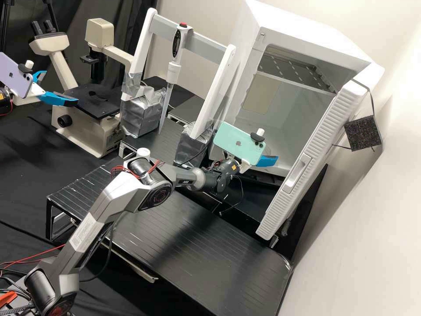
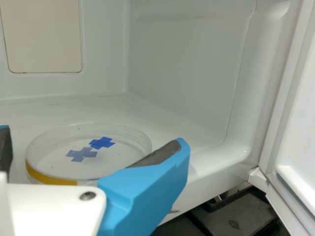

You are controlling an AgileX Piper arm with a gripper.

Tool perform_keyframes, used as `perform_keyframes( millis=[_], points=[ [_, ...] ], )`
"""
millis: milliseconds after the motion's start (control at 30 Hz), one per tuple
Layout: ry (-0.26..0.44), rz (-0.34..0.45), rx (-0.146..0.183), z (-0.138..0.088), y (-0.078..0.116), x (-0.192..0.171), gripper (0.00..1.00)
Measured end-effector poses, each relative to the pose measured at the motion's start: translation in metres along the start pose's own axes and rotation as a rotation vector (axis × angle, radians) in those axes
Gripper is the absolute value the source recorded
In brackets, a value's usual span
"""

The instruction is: Move the petri dish to the incubator

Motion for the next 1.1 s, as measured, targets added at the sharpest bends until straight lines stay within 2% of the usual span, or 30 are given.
perform_keyframes(
  millis=[233,500,667,1000,1100],
  points=[
    [0.03,-0.024,0.006,0.0,-0.005,-0.005,1.0],
    [0.032,-0.021,-0.006,0.002,0.006,-0.026,1.0],
    [0.064,-0.015,-0.014,0.006,0.012,-0.049,1.0],
    [0.2,0.12,0.065,0.017,0.035,-0.13,1.0],
    [0.218,0.157,0.088,0.022,0.037,-0.158,1.0]
  ],
)
